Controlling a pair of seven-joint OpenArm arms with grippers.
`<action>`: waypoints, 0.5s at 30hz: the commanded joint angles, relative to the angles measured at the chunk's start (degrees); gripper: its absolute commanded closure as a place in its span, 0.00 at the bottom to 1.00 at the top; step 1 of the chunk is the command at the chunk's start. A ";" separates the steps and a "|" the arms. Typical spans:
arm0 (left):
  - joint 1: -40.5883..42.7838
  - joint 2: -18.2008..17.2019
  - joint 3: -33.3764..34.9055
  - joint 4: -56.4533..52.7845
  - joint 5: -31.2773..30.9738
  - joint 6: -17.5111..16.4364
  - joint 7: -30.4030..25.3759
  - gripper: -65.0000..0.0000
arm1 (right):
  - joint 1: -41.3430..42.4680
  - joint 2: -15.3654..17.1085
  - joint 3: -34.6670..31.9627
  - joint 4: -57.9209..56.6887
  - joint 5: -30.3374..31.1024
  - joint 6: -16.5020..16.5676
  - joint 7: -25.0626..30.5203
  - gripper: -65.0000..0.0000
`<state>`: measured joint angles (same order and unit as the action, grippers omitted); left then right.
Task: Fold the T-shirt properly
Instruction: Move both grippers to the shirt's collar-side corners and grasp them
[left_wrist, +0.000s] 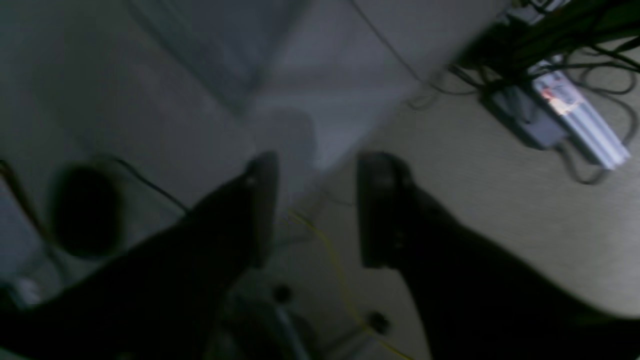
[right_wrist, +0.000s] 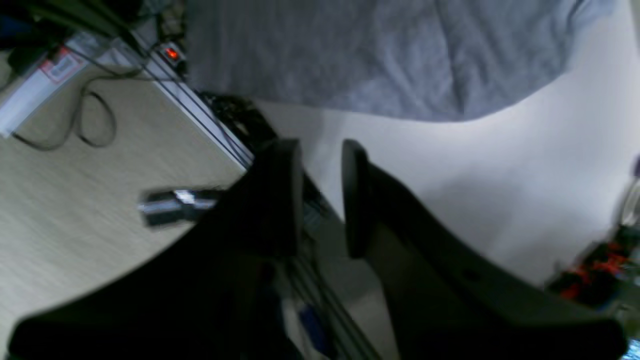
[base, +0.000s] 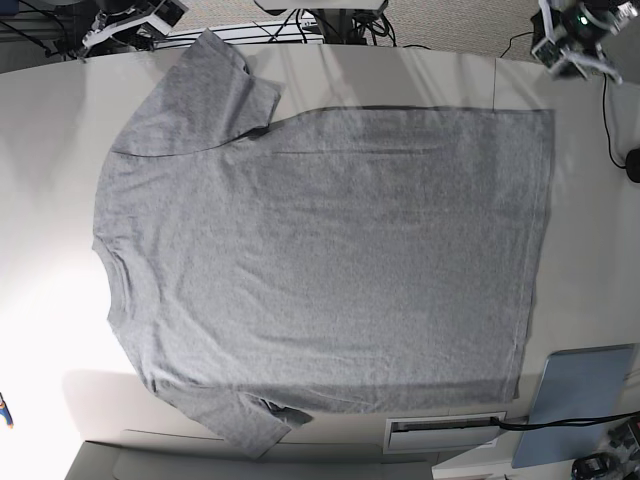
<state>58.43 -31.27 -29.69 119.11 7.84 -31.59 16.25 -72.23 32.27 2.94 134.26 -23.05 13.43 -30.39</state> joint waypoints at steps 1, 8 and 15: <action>-0.20 -1.46 -0.44 0.70 -0.15 0.24 -0.87 0.52 | -0.50 0.28 0.17 0.74 -1.73 -0.42 0.15 0.77; -5.38 -5.22 -0.04 0.46 -0.07 -5.46 -7.76 0.49 | 3.72 0.28 0.17 0.74 -5.68 -0.42 -3.80 0.56; -12.66 -7.02 9.33 -5.27 10.47 -1.53 -8.13 0.49 | 8.17 0.31 0.17 0.74 -5.40 -0.44 -3.80 0.52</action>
<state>45.52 -37.47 -19.84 113.14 18.81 -33.63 8.71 -63.53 32.21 2.85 134.21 -28.16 13.61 -34.54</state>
